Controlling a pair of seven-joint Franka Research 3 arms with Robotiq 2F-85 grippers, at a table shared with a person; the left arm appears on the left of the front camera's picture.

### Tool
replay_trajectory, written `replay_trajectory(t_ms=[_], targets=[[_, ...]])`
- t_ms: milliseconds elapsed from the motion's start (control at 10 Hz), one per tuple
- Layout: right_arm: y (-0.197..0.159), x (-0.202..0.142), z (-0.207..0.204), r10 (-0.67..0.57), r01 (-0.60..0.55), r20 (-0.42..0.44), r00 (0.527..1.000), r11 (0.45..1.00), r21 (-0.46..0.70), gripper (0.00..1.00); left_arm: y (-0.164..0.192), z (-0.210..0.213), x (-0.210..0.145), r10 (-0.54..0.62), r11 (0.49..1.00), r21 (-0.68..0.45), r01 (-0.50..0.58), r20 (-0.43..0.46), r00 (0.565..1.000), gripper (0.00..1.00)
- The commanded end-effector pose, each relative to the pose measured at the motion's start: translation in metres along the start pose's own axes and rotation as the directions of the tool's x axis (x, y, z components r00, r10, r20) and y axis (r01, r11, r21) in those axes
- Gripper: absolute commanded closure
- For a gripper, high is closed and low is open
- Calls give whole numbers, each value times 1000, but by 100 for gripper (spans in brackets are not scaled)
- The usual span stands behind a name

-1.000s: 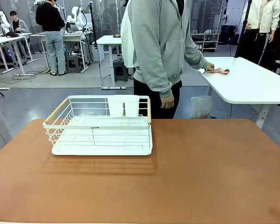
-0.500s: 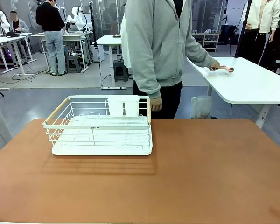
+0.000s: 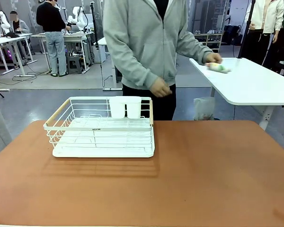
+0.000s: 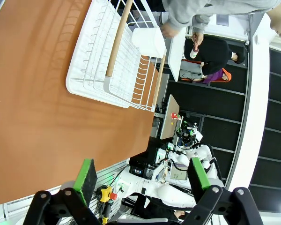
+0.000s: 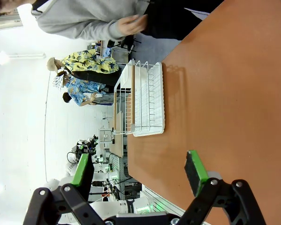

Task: Clean the table.
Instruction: Pick up the Lint Roller when the human hands it over.

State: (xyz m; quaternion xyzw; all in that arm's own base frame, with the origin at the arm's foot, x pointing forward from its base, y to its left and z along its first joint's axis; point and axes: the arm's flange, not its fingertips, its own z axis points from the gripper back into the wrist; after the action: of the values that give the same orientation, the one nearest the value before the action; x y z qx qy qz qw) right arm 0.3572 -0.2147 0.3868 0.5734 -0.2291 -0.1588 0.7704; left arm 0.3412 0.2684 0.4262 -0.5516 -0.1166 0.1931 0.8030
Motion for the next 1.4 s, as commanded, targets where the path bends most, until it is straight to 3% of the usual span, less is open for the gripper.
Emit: replay_trajectory(t_ms=[0, 1300], targets=[[2, -1, 1, 1, -1, 3, 1000, 1000, 1, 0, 0, 2, -2, -14, 1000, -8, 14, -4, 1000, 0], [2, -1, 1, 1, -1, 3, 1000, 1000, 1, 0, 0, 2, -2, -14, 1000, -8, 14, -4, 1000, 0]])
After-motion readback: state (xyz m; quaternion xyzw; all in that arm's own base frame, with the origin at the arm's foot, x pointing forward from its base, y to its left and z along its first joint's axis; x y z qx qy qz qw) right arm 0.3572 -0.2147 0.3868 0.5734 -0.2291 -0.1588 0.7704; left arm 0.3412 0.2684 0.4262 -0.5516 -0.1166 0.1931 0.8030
